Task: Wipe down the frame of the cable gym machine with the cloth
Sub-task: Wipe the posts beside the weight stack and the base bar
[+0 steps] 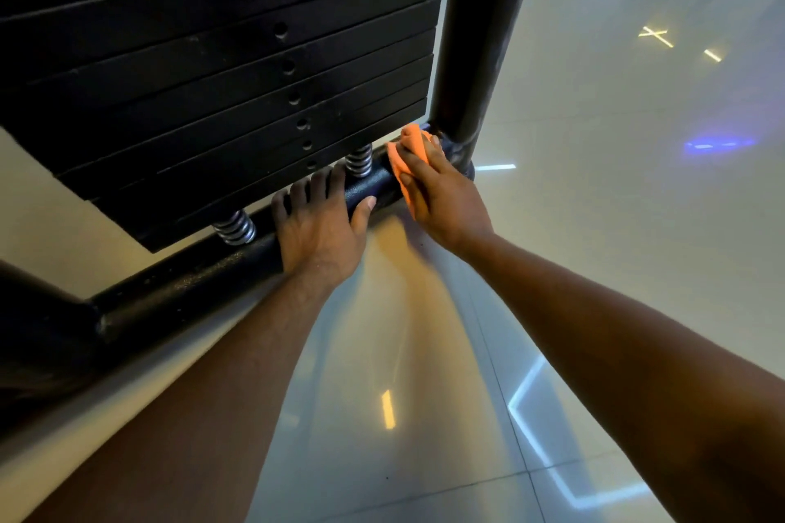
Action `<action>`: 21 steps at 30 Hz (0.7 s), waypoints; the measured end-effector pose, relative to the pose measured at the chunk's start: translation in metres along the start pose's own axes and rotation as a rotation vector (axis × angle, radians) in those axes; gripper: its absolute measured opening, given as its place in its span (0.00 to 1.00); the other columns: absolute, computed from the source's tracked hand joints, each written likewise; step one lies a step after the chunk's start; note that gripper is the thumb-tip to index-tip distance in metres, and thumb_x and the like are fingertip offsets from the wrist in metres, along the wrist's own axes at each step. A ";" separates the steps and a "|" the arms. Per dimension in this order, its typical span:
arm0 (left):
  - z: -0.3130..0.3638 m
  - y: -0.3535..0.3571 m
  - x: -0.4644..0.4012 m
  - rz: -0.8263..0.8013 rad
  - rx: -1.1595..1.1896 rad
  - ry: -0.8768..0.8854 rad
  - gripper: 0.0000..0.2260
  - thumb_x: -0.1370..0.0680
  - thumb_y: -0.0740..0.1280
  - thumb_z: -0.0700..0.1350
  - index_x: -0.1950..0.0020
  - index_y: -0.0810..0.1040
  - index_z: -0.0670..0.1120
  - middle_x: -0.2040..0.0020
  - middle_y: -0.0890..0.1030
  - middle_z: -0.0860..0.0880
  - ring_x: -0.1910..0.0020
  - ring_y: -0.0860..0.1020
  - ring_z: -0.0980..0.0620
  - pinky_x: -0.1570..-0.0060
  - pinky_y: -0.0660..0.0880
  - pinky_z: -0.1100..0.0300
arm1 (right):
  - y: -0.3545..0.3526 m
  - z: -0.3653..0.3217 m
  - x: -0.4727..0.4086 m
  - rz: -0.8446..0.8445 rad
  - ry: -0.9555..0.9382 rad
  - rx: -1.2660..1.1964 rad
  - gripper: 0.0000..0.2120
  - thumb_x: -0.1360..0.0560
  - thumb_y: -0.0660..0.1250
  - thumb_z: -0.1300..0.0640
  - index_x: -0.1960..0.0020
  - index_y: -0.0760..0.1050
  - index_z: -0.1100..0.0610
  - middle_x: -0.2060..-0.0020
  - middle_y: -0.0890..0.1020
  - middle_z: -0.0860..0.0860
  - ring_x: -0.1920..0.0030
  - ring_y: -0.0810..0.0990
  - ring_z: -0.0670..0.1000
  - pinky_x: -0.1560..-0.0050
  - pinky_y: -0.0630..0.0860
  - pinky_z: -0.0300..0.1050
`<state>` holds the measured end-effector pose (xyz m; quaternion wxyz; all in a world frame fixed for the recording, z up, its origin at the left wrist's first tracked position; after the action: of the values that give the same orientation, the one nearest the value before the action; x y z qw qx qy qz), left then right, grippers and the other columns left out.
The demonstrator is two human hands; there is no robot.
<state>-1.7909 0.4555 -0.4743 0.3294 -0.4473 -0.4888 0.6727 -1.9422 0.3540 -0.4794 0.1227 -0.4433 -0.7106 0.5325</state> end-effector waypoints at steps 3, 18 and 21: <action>-0.001 -0.005 0.004 0.011 0.098 0.044 0.27 0.15 0.61 0.60 0.20 0.69 0.46 0.21 0.73 0.44 0.23 0.70 0.42 0.24 0.62 0.41 | -0.009 -0.007 0.007 0.052 0.003 -0.070 0.22 0.10 0.58 0.46 0.16 0.67 0.42 0.13 0.60 0.46 0.14 0.60 0.52 0.21 0.69 0.49; 0.001 -0.122 0.203 -0.441 0.224 0.160 0.22 0.13 0.63 0.52 0.20 0.70 0.49 0.22 0.74 0.49 0.21 0.69 0.47 0.20 0.63 0.41 | -0.079 -0.106 0.222 -0.252 0.245 -0.215 0.21 0.11 0.59 0.45 0.21 0.74 0.46 0.19 0.72 0.51 0.18 0.68 0.55 0.34 0.81 0.60; 0.015 -0.190 0.219 -0.524 0.234 0.132 0.25 0.12 0.61 0.53 0.16 0.65 0.49 0.20 0.72 0.47 0.20 0.67 0.46 0.18 0.59 0.42 | -0.148 -0.143 0.240 -0.298 0.311 -0.250 0.21 0.11 0.57 0.44 0.19 0.72 0.44 0.18 0.71 0.50 0.16 0.65 0.52 0.29 0.78 0.58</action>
<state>-1.8874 0.7004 -0.3523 0.5723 -0.3076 -0.4841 0.5861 -2.0624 0.6231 -0.3648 0.2517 -0.4219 -0.8012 0.3418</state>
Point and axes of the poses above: each hand's wrist, its own x-axis away from the middle knuckle, its own y-axis out of the palm, z = x × y, the point moved 9 cm from there along -x, towards the middle knuckle
